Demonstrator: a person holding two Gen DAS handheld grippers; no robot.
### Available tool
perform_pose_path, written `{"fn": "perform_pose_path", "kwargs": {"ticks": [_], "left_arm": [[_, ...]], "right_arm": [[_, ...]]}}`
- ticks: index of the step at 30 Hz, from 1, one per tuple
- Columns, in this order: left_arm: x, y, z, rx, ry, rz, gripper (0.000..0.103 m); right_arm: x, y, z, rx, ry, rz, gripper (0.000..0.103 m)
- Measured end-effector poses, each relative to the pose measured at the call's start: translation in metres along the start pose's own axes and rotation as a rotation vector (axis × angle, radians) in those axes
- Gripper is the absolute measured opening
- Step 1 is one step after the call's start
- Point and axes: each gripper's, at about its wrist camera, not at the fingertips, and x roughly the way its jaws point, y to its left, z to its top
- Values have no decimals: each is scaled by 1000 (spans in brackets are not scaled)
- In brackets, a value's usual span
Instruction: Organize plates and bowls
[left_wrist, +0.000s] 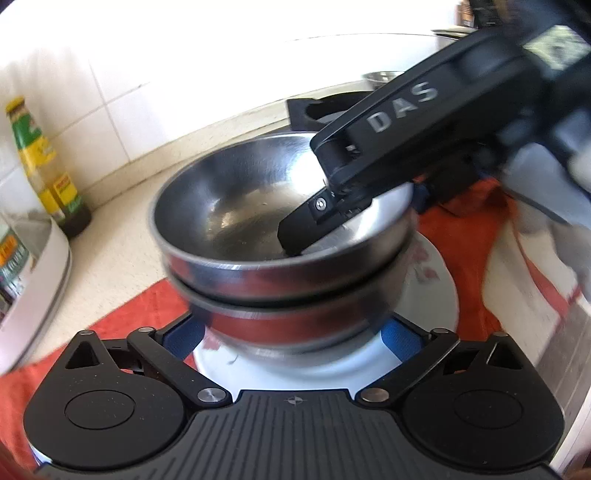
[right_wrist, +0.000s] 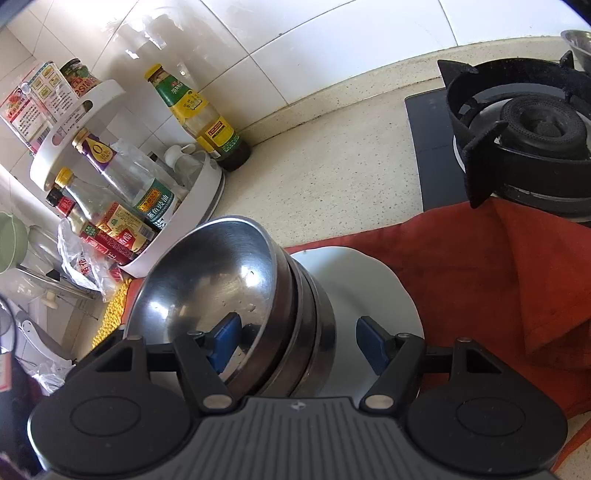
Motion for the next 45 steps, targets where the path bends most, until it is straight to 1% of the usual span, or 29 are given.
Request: {"fn": "perform_pose_path", "kwargs": {"ticks": [3,6,9,13,15,20,22,25,28,31,33,35,41,45], "left_arm": [[-11,3,-3,8,-2,-12,103],[-20,12,-9,-41,-14,-29,103],[-22,18,-11,-81,-9,-12,103],[-31,26,-16,-142,-18,-14,103],[-37,29,-18,-156,-23,-11,103],[-56,36,-20,-200,-49,8,103],[-60,38,-20,-223,-48,24,103],[-69,41,-19,-254,-57,27,103],[-78,43,-21,-291,-65,47,103],[-86,43,-25,-349,-54,54,103],[-95,39,-29,-376,-62,60,103],[-103,33,-32,-396,-74,69,103],[-117,16,-36,-425,-83,140,103],[-120,11,-39,-451,-66,165,103]], "right_arm": [[-1,0,0,8,-1,-1,70],[-4,3,0,1,-6,-6,70],[-10,8,2,-8,-15,-5,70],[-23,18,1,-44,-45,-19,70],[-31,24,0,-62,-60,-20,70],[-52,40,-12,-118,-91,-44,70],[-60,45,-19,-126,-98,-63,70],[-74,49,-32,-120,-115,-85,70],[-87,51,-47,-106,-122,-128,70],[-99,59,-66,-134,-148,-216,71],[-104,66,-80,-159,-181,-286,73],[-107,72,-92,-178,-208,-329,74],[-114,76,-117,-174,-251,-395,75],[-115,76,-127,-155,-253,-399,75]]}}
